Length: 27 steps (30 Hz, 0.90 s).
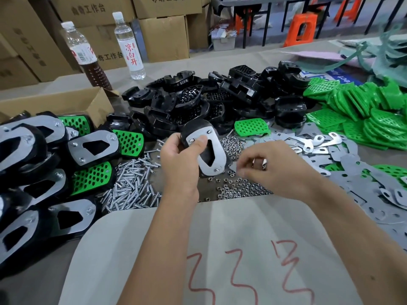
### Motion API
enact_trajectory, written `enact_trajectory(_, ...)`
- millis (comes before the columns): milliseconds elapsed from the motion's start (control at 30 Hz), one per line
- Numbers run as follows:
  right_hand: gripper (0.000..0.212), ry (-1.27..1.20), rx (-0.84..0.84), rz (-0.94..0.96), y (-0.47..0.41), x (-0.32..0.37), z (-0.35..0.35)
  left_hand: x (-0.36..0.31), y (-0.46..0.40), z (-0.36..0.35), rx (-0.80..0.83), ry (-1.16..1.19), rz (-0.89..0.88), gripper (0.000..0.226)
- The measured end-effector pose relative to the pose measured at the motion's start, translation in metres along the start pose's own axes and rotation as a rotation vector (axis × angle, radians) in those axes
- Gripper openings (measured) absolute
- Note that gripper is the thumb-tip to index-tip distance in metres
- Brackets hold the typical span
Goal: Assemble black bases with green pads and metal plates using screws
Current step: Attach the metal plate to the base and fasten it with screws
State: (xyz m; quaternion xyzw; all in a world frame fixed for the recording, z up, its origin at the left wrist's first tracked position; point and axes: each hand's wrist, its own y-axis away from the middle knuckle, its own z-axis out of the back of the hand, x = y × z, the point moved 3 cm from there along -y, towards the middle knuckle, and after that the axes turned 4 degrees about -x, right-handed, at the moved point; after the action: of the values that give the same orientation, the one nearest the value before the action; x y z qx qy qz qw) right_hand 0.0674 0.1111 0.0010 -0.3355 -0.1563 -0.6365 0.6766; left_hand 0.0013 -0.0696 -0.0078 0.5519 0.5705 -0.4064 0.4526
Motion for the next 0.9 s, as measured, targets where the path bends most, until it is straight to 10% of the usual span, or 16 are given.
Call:
enact_trajectory(367, 0.014, 0.126, 0.220, -0.014, 0.004, 0.005, -0.007, -0.002, 0.002, 0.001, 0.070, 0.268, 0.359, 0.014)
enact_trajectory(600, 0.019, -0.285, -0.192, -0.041, -0.001, 0.010, 0.000, -0.003, 0.010, -0.007, 0.372, 0.637, 0.657, 0.030)
enact_trajectory(900, 0.023, -0.762, -0.396, -0.088, -0.001, 0.008, 0.000, 0.001, 0.006, -0.004, 0.208, -0.139, 0.177, 0.014)
